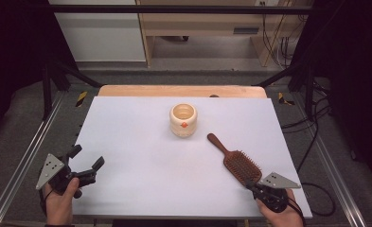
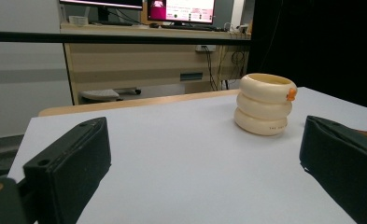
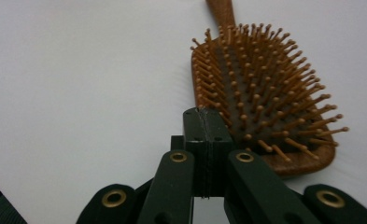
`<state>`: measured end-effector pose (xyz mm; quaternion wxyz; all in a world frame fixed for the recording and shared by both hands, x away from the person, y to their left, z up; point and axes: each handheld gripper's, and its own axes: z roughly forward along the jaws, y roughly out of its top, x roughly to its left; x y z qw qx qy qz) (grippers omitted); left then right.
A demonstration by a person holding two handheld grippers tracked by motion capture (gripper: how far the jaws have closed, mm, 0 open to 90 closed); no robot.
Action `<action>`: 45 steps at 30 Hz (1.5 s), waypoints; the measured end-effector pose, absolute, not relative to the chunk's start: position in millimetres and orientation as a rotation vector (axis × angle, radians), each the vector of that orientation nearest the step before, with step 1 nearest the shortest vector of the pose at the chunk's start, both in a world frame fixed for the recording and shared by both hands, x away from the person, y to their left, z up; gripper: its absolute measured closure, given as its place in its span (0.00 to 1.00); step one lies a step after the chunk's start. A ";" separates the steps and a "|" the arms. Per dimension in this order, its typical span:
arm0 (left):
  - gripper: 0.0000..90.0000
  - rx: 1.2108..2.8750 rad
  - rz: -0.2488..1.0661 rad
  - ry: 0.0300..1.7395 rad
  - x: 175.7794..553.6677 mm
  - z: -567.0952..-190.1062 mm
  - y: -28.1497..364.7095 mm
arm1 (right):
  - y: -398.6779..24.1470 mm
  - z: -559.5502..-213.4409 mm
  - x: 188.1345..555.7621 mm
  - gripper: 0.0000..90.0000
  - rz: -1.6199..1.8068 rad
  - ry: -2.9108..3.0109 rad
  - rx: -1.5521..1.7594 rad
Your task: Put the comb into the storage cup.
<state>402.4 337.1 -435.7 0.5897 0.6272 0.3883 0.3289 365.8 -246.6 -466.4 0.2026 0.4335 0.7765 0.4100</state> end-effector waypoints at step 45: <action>0.02 1.454 0.768 0.911 402.2 -435.2 338.4 | -246.6 -481.6 374.1 1.00 1.005 2.252 1.274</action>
